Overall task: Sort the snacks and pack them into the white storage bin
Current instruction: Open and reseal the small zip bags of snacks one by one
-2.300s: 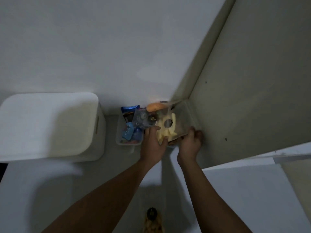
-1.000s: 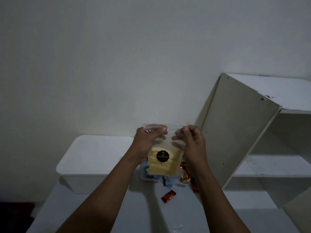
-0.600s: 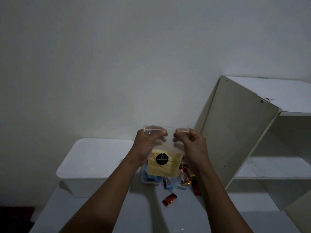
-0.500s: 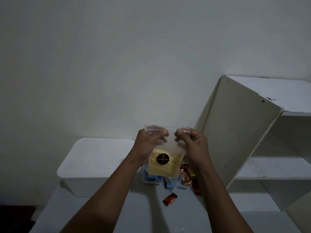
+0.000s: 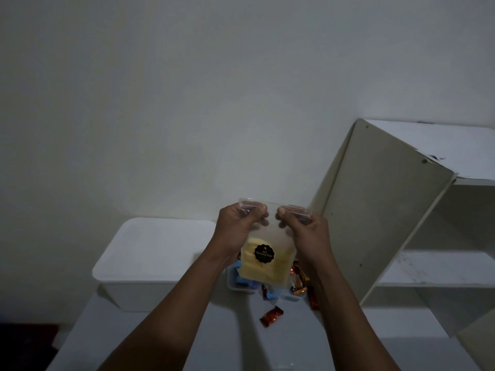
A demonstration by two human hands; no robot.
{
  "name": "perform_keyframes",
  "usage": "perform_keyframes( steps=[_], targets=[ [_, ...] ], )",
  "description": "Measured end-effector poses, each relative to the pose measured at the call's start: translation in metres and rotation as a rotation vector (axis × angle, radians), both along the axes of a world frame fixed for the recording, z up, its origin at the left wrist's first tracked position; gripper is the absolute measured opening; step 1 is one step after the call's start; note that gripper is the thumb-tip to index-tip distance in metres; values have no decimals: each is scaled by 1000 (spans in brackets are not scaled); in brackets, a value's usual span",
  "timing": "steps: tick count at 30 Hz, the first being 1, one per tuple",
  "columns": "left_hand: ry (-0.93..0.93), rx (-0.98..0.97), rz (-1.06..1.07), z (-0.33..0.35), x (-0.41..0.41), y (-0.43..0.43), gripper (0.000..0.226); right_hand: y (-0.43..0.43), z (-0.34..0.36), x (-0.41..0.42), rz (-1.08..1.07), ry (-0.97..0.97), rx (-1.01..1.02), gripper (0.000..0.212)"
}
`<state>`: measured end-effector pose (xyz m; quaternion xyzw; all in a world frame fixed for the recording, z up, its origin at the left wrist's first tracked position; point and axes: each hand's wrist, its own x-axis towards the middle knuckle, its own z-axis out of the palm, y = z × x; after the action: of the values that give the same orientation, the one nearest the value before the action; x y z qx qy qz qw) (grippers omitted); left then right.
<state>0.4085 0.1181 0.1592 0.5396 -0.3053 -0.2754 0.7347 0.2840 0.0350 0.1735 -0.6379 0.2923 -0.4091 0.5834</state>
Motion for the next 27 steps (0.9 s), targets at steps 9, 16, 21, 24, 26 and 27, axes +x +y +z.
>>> perform_keyframes(
  steps=[9, 16, 21, 24, 26, 27],
  targets=[
    [313, -192, 32, 6, -2, 1, 13, -4, 0, -2, -30, -40, 16, 18],
    [147, -96, 87, 7, -2, -1, 18, -3, 0, -4, 8, -42, 2, 18],
    [24, -34, -11, 7, -4, 3, 7, -4, 1, -4, 29, -56, 8, 14],
    [88, -60, -25, 9, -6, 4, 6, -4, 3, -4, 50, -57, 7, 14],
    [126, -67, -21, 10, -7, 5, 6, -5, 2, -4, 60, -38, 5, 16],
    [120, -59, -14, 10, -6, 5, 5, -5, 2, -4, 71, -27, 12, 16]
  ],
)
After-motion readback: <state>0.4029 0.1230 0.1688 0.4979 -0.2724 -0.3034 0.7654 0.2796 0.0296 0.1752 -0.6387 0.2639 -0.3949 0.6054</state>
